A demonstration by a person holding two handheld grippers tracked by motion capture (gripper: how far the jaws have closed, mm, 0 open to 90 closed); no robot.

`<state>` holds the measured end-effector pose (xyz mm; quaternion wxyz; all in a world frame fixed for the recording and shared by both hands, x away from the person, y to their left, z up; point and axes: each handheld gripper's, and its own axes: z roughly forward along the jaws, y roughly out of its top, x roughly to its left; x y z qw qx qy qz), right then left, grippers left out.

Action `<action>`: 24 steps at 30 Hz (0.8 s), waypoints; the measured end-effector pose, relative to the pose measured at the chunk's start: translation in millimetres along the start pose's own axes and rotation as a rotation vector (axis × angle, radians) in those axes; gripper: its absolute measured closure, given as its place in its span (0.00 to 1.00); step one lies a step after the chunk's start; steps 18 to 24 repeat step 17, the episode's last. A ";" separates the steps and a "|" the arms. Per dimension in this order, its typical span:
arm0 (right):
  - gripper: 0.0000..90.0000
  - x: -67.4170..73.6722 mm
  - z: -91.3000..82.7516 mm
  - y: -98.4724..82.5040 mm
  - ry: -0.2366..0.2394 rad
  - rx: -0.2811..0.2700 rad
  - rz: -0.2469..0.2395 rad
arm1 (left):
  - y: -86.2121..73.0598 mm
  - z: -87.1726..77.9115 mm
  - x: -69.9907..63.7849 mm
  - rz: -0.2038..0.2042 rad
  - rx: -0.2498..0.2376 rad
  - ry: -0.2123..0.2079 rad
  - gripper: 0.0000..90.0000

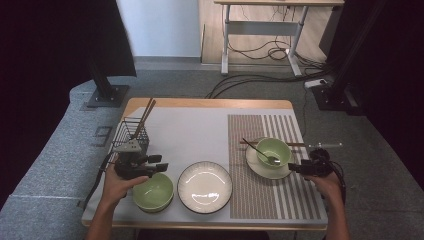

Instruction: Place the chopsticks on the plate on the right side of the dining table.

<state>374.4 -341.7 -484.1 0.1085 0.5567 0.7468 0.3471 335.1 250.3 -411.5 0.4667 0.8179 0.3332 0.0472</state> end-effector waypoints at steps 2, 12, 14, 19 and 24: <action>0.36 1.6 0.0 -1.9 0.004 0.004 -0.005 | -0.1 0.0 -0.2 0.000 0.000 -0.001 0.56; 0.36 4.8 1.5 -7.7 0.009 0.009 -0.006 | 0.0 0.1 -0.1 0.000 0.003 -0.001 0.56; 0.36 5.5 1.2 -7.9 0.011 0.005 -0.008 | 0.1 0.1 0.2 0.000 0.003 0.000 0.56; 0.35 6.1 1.4 -8.1 0.011 0.005 -0.014 | 0.4 0.5 0.6 -0.002 0.002 -0.001 0.56; 0.35 6.1 1.4 -8.1 0.011 0.005 -0.014 | 0.4 0.5 0.6 -0.002 0.002 -0.001 0.56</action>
